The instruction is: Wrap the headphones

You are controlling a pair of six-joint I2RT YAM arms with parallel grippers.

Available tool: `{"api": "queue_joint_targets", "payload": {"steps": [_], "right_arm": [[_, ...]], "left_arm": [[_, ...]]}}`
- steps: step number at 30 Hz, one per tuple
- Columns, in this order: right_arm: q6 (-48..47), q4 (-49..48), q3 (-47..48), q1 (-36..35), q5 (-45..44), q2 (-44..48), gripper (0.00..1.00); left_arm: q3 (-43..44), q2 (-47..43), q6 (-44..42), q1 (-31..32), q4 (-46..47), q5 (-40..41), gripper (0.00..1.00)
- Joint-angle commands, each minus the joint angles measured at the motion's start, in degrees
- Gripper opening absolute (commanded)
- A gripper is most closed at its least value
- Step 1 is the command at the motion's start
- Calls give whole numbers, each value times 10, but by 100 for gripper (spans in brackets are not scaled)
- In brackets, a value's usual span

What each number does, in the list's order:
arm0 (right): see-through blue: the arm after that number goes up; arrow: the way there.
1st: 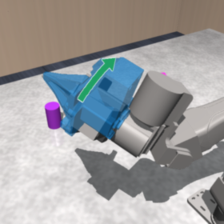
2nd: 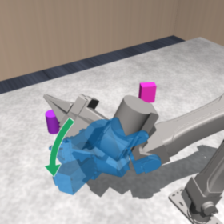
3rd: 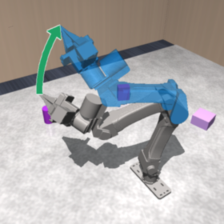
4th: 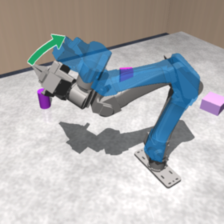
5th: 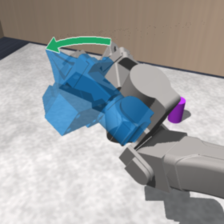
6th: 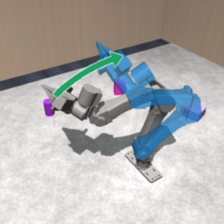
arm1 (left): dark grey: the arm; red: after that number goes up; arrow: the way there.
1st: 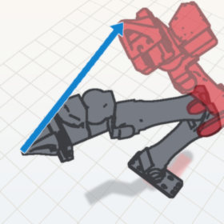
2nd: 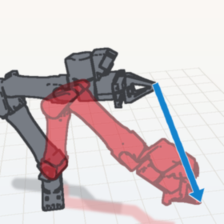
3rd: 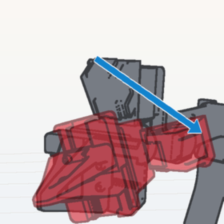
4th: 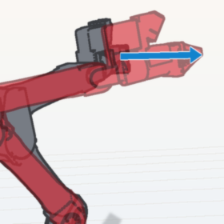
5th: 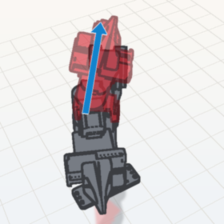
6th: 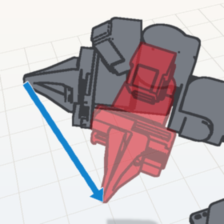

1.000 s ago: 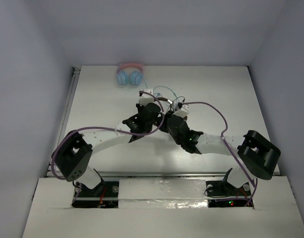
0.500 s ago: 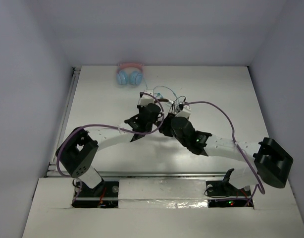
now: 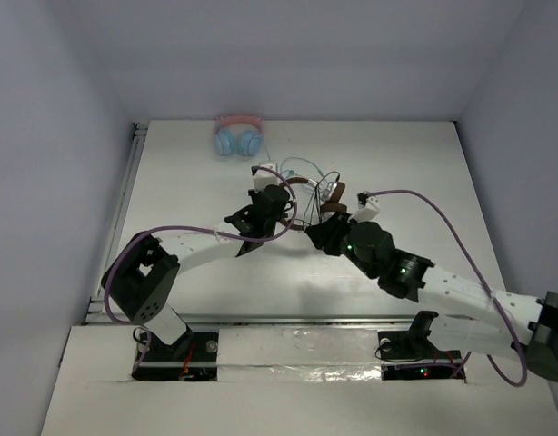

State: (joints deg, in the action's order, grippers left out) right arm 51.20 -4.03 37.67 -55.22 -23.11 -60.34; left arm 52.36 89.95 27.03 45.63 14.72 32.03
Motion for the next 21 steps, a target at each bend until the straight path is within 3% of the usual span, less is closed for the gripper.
{"api": "queue_joint_targets", "payload": {"steps": [1, 10, 21], "right_arm": [[-19, 29, -7, -4, 1, 95, 36], [-55, 188, 14, -4, -38, 263, 35], [-62, 225, 0, -4, -100, 276, 36]], "left_arm": [[2, -14, 29, -2, 31, -28, 0], [-1, 26, 46, -2, -13, -86, 0], [-18, 73, 57, -2, -4, -130, 0]]}}
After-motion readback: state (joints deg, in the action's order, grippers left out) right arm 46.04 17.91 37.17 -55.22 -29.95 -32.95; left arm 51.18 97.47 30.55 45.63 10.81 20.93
